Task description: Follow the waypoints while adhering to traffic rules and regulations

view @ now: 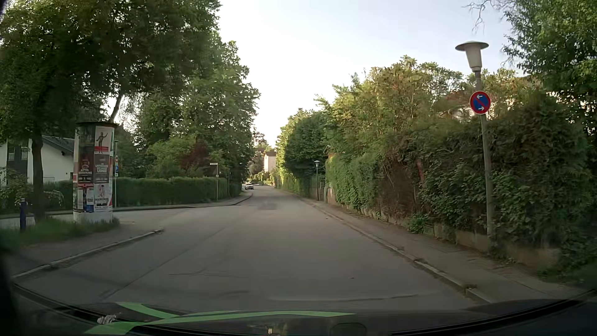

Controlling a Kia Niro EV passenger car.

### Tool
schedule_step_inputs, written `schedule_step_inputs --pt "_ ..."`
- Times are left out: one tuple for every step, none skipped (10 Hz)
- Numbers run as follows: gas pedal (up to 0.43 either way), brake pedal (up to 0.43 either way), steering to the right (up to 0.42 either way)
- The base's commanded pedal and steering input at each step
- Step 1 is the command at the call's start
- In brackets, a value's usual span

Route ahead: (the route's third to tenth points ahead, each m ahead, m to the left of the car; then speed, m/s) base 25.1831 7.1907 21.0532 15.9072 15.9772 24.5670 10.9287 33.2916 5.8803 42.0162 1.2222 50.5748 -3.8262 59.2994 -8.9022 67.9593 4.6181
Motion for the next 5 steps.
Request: schedule_step_inputs --pt "0.000 0.061 -0.024" --pt "0.000 0.067 -0.024" --pt "0.000 0.073 -0.022" --pt "0.000 0.073 -0.018" --pt "0.000 0.085 -0.011"
